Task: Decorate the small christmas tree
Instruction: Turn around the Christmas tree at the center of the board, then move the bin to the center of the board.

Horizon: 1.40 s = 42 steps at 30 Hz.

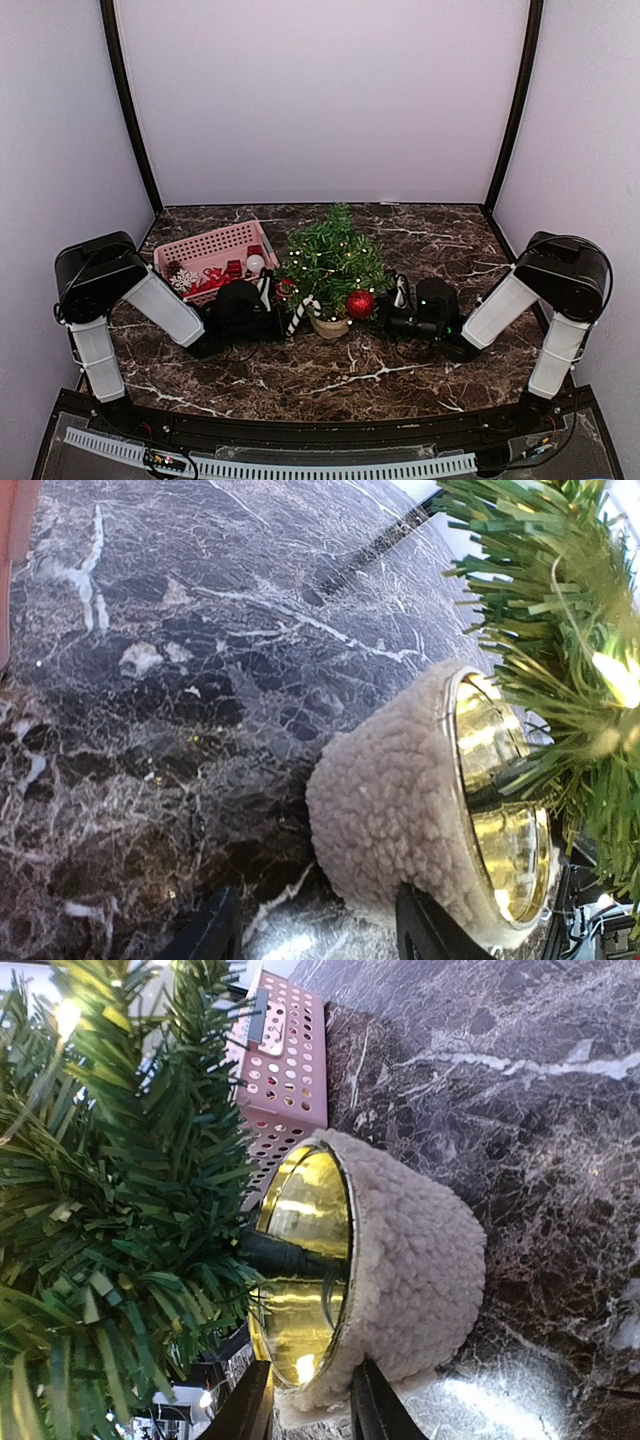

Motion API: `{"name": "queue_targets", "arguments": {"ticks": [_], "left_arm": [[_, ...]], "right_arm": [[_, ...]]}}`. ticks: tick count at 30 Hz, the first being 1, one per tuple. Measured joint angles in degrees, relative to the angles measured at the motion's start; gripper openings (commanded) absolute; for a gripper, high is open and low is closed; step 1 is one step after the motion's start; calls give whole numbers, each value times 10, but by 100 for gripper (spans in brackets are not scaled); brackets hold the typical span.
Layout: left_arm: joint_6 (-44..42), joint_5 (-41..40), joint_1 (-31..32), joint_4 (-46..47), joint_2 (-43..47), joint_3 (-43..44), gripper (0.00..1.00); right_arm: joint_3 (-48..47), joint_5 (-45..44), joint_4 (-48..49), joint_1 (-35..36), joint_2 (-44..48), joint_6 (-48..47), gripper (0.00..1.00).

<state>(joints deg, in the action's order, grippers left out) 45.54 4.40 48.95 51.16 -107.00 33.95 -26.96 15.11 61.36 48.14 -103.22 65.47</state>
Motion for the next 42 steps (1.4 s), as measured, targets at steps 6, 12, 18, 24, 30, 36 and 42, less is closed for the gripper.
{"name": "queue_targets", "arguments": {"ticks": [6, 12, 18, 24, 30, 36, 42], "left_arm": [[-14, -3, -3, -3, -4, 9, 55], [-19, -5, -10, -2, -5, 8, 56], [-24, -18, -12, -7, 26, -22, 59], [-17, -53, -14, -29, 116, -87, 59], [4, -75, -15, -127, 261, -144, 63], [-32, -79, -43, -321, 441, -95, 68], [-118, -30, -139, -487, 452, 38, 70]], "right_arm": [[9, -6, 6, 9, 0, 9, 27], [26, -19, 6, 14, 16, 13, 34], [72, -59, -2, 15, 68, 23, 44], [116, -116, -36, 15, 141, 28, 50], [142, -181, -131, 14, 260, 23, 58], [140, -229, -263, -5, 396, -6, 63], [129, -245, -363, -35, 464, -40, 68]]}}
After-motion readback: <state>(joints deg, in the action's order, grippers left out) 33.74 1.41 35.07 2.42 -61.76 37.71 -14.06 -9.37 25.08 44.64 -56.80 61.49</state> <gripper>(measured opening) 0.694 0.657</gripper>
